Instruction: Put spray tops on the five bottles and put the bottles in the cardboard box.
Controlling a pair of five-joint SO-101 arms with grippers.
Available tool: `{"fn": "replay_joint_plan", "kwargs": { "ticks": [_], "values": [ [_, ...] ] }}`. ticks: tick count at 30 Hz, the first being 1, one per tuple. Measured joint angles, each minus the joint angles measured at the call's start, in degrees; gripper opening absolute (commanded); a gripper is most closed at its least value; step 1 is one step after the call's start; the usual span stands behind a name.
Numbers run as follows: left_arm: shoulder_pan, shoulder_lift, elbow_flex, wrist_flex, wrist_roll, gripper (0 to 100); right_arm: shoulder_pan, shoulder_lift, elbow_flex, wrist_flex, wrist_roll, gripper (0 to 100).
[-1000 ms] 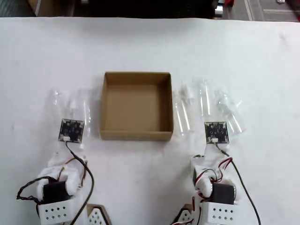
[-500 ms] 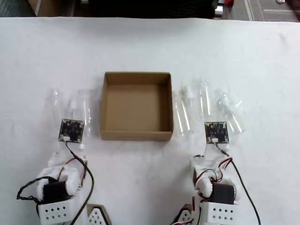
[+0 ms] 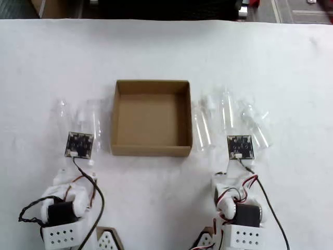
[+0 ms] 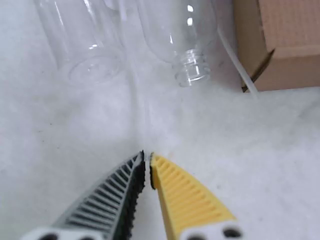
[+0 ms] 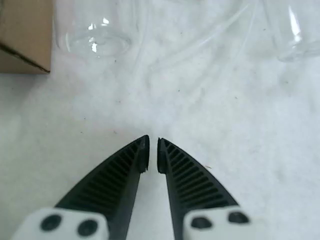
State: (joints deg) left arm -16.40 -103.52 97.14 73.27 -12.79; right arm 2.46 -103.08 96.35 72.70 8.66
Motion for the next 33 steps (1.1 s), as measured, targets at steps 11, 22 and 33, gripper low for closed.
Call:
{"fn": "replay_joint_plan", "kwargs": {
  "ticks": [11, 22, 33],
  "values": [
    [0.0, 0.0, 0.0, 0.0, 0.0, 2, 0.0, 0.0, 0.0, 0.0, 0.0, 2.1],
    [0.0, 0.0, 0.0, 0.0, 0.0, 2, -14.2, 0.0, 0.0, 0.0, 0.1, 2.1],
    [0.0, 0.0, 0.0, 0.0, 0.0, 2, -15.3, 0.0, 0.0, 0.0, 0.1, 1.8]
  ]
}}
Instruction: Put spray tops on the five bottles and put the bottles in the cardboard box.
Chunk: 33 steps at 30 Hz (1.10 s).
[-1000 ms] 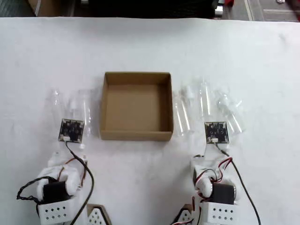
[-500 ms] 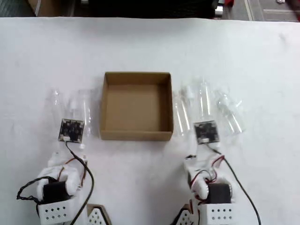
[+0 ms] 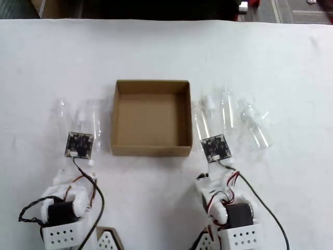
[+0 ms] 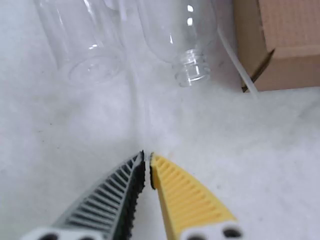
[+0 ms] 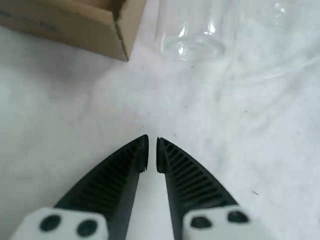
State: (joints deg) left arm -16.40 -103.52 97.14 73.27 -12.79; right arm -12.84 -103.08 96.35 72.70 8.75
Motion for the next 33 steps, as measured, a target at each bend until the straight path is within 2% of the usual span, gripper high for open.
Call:
{"fn": "replay_joint_plan", "kwargs": {
  "ticks": [11, 18, 33],
  "values": [
    [0.0, 0.0, 0.0, 0.0, 0.0, 2, 0.0, 0.0, 0.0, 0.0, 0.0, 1.9],
    [0.0, 0.0, 0.0, 0.0, 0.0, 2, 7.4, 0.0, 0.0, 0.0, 0.0, 2.1],
    [0.0, 0.0, 0.0, 0.0, 0.0, 2, 7.7, 0.0, 0.0, 0.0, 0.0, 1.9]
  ]
}}
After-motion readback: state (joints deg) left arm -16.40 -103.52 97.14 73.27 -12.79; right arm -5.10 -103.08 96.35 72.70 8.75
